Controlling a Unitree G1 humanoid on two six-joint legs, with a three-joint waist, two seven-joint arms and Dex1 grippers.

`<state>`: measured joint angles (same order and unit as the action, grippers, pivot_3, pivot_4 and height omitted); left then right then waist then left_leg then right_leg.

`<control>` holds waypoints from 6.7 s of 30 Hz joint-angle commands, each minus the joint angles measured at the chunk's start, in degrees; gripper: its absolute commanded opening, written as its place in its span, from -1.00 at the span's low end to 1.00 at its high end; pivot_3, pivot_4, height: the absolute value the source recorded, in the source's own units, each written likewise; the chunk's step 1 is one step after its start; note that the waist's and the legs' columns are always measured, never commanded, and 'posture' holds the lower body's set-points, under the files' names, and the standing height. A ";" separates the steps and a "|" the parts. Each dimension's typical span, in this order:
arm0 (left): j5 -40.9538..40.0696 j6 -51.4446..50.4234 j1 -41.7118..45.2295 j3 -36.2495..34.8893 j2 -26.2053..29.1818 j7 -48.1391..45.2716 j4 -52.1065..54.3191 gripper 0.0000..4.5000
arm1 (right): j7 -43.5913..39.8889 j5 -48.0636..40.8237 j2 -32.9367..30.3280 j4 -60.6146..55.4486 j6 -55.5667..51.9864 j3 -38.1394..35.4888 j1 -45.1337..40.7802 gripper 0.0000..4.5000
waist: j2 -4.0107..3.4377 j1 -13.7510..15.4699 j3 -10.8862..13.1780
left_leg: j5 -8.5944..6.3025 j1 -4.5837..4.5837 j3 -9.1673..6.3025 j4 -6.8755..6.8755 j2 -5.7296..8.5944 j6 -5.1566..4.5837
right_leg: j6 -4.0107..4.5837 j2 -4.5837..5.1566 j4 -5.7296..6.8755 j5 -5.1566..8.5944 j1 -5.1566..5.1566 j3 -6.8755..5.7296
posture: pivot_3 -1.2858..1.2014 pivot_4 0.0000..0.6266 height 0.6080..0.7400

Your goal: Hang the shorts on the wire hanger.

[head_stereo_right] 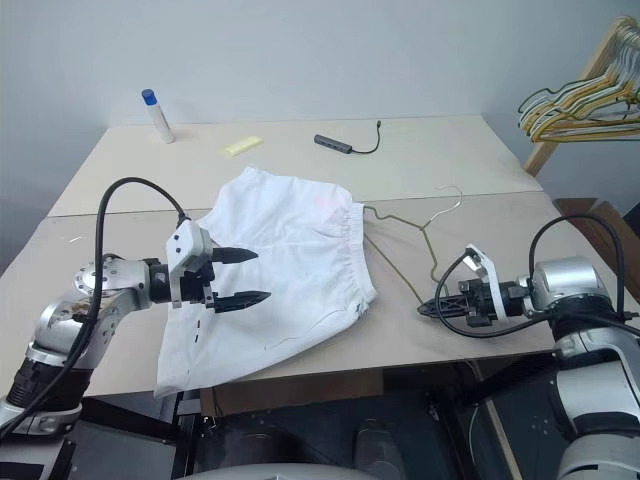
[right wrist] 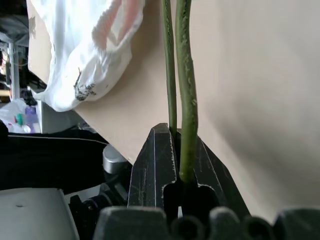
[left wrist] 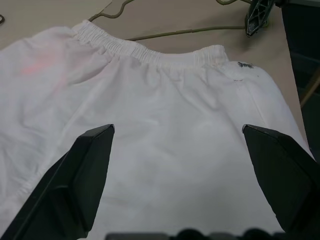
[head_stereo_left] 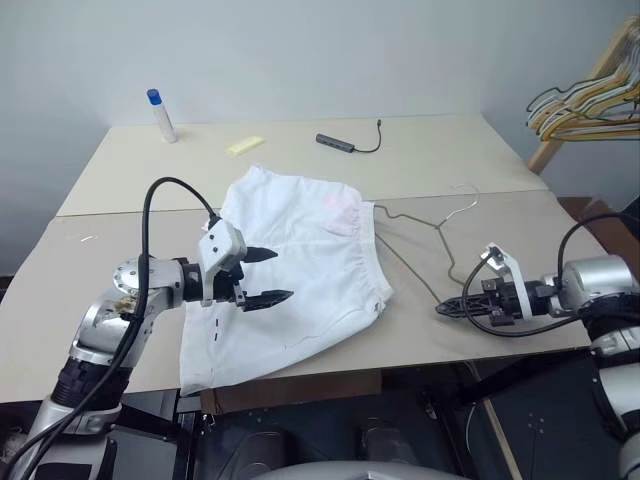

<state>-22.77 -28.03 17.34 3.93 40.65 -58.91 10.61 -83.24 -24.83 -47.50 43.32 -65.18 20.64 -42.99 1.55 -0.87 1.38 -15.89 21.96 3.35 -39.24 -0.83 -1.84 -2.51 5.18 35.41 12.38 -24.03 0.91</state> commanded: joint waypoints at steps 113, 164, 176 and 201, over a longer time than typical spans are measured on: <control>13.93 28.05 41.26 3.57 6.16 -29.22 -51.62 -1.00 | 32.72 10.56 13.20 -57.29 10.07 -13.43 13.83 0.73 | -0.16 -2.77 -0.03 | -0.10 0.32 0.10 -0.74 -0.02 -0.12 | -0.11 0.03 0.65 0.09 -0.18 -0.12 | -0.02 -1.00 1.00; 14.20 23.43 39.27 4.64 7.67 -30.38 -44.23 -1.00 | 33.59 11.81 7.06 -55.10 16.80 -8.75 -1.23 -0.98 | -0.16 -3.05 -0.03 | -0.13 0.35 -0.08 -0.76 0.00 -0.18 | -0.14 0.05 0.69 0.09 -0.23 -0.08 | 0.01 -1.00 1.00; 13.93 23.53 42.47 2.13 3.87 -26.99 -45.58 -1.00 | 30.21 17.14 4.61 -54.88 16.13 -0.90 -9.86 -0.98 | -0.16 -2.71 -0.03 | -0.16 0.42 -0.06 -0.79 0.00 -0.22 | -0.15 0.08 0.72 0.09 -0.26 -0.11 | 0.00 -1.00 1.00; 11.13 22.23 38.21 -0.05 5.03 -30.36 -39.37 -1.00 | 27.17 13.76 8.92 -49.73 24.75 -5.39 -6.99 0.37 | -0.16 -3.03 -0.03 | -0.16 0.40 -0.06 -0.80 0.00 -0.23 | -0.15 0.08 0.74 0.09 -0.23 -0.10 | 0.01 -1.00 1.00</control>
<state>-9.96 -6.04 54.96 5.86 44.98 -89.18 -30.67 -54.87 -9.06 -38.60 -5.88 -40.82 18.60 -49.03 1.38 -3.90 1.36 -16.05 22.36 3.29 -40.04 -0.83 -2.06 -2.65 5.26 36.15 12.47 -24.26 0.81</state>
